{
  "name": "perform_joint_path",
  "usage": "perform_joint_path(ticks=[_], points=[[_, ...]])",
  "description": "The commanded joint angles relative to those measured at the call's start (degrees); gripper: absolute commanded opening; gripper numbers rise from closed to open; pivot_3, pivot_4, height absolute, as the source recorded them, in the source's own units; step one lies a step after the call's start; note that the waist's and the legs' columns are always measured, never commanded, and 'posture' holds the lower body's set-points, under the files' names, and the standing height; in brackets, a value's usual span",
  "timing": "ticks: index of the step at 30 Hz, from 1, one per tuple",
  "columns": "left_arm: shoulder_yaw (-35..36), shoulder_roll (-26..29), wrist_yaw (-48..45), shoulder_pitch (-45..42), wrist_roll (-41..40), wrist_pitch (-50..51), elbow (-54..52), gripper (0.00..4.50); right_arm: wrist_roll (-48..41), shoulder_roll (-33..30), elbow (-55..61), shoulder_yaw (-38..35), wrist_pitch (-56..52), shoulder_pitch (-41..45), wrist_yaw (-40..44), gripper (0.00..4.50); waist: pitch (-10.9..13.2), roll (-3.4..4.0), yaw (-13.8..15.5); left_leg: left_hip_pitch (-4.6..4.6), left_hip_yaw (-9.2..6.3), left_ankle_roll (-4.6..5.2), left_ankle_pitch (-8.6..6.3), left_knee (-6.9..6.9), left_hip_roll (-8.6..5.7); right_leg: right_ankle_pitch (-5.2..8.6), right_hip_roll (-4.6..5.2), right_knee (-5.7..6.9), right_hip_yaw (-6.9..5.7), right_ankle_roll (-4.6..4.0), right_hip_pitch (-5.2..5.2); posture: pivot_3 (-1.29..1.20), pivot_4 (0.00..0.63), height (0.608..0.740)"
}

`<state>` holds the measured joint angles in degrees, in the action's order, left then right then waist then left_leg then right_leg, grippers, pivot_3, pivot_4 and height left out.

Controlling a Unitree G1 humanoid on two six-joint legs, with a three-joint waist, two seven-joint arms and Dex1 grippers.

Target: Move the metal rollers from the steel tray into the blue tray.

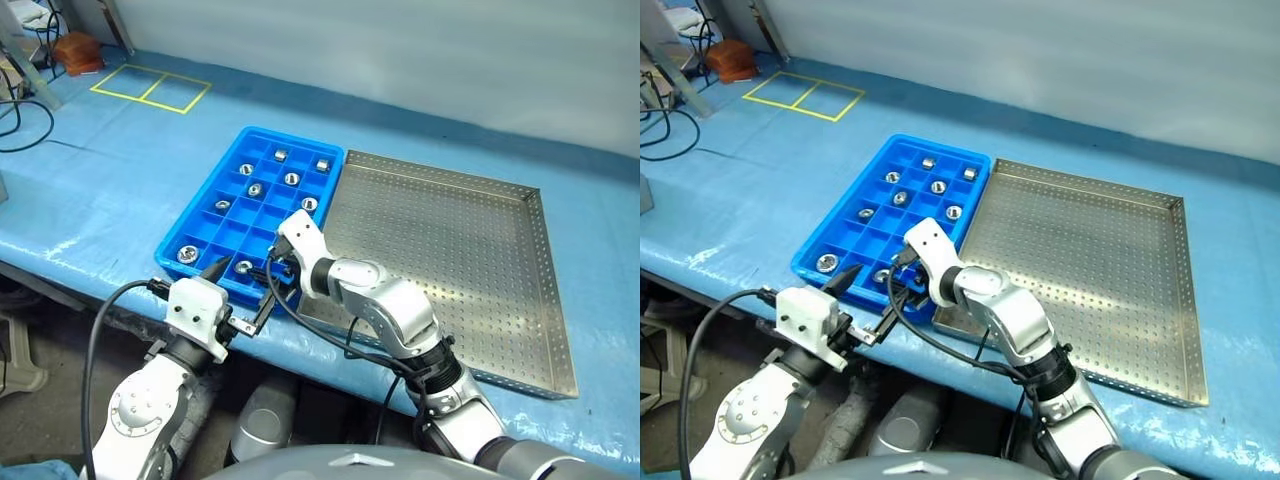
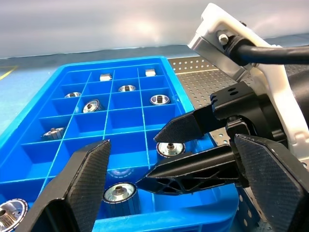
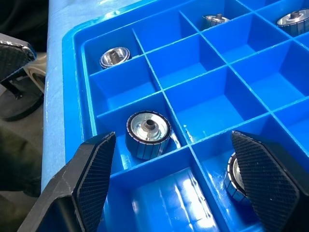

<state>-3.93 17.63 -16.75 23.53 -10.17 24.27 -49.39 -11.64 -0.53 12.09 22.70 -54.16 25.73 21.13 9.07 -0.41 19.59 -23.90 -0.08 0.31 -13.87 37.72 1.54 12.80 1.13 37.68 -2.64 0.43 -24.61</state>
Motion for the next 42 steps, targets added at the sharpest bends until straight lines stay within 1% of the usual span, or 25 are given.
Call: perform_joint_path(ticks=[1, 16, 42], points=[[-0.2, 0.5, -0.4, 0.0, -0.5, 0.0, -0.8, 4.50, -0.4, 0.5, 1.9, -0.1, 0.5, -0.8, -0.6, 4.03, 0.0, 0.00, -0.1, 0.00, 0.00, 0.00, 0.00, 0.00, 0.00, 0.00, 0.00, 0.00, 0.00, 0.00, 0.00, 0.42, 0.150, 0.740], [-0.8, 1.0, -0.4, 0.1, 0.0, -0.2, -1.0, 4.50, -0.4, 0.4, 3.2, 0.3, 0.7, -2.1, -0.5, 4.03, 0.0, 0.00, -0.3, 0.01, 0.00, 0.00, 0.00, -0.01, 0.00, 0.00, 0.01, 0.00, 0.01, 0.00, 0.01, 0.45, 0.150, 0.740], [-2.1, 0.5, -0.4, -1.3, 0.1, 0.1, 0.1, 4.50, -0.4, 0.3, 3.0, -0.5, 1.1, -1.7, -1.0, 4.03, 0.0, 0.00, -0.3, 0.01, 0.00, 0.00, 0.00, 0.00, 0.01, 0.00, 0.00, 0.01, 0.01, 0.00, 0.00, 0.45, 0.150, 0.740]])
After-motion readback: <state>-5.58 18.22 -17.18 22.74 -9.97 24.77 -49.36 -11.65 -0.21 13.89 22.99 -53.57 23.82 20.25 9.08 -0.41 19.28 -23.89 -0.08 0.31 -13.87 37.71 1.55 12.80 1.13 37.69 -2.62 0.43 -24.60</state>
